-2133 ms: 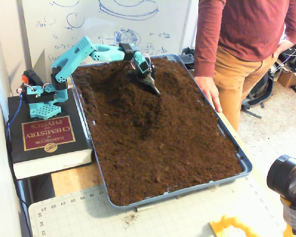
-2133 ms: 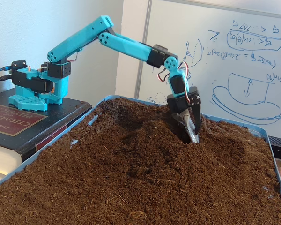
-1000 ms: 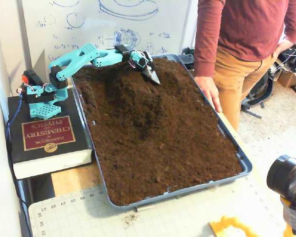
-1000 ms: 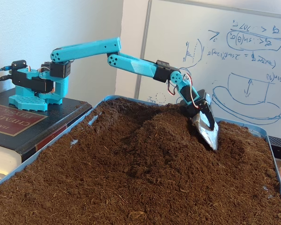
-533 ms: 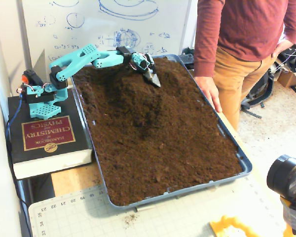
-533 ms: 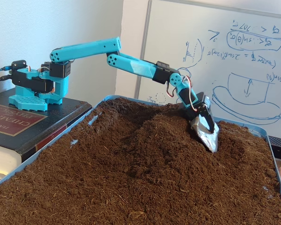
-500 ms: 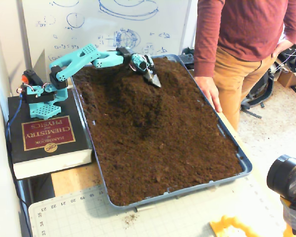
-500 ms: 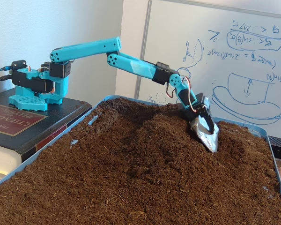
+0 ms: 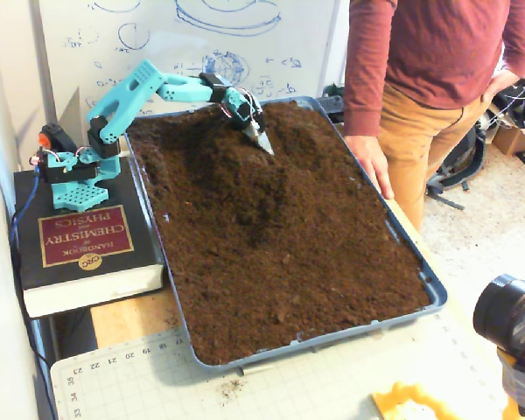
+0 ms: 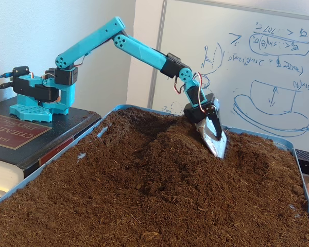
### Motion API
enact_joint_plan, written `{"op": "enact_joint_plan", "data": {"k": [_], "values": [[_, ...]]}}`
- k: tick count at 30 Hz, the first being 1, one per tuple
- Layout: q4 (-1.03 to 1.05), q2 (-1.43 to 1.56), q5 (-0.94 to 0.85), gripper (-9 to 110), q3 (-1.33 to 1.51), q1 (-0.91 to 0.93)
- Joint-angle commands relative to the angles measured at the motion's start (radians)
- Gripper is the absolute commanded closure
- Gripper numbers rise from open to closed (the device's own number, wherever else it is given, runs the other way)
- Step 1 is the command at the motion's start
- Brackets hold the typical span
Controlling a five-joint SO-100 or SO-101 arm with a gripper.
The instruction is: Build a berm.
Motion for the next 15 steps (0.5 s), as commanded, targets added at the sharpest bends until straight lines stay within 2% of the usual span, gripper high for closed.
{"op": "enact_joint_plan", "data": {"k": [1, 15], "values": [[0.015, 0.16, -0.009, 101, 0.055, 0.015], [0.015, 0.311, 0.003, 101, 0.141, 0.028]]}}
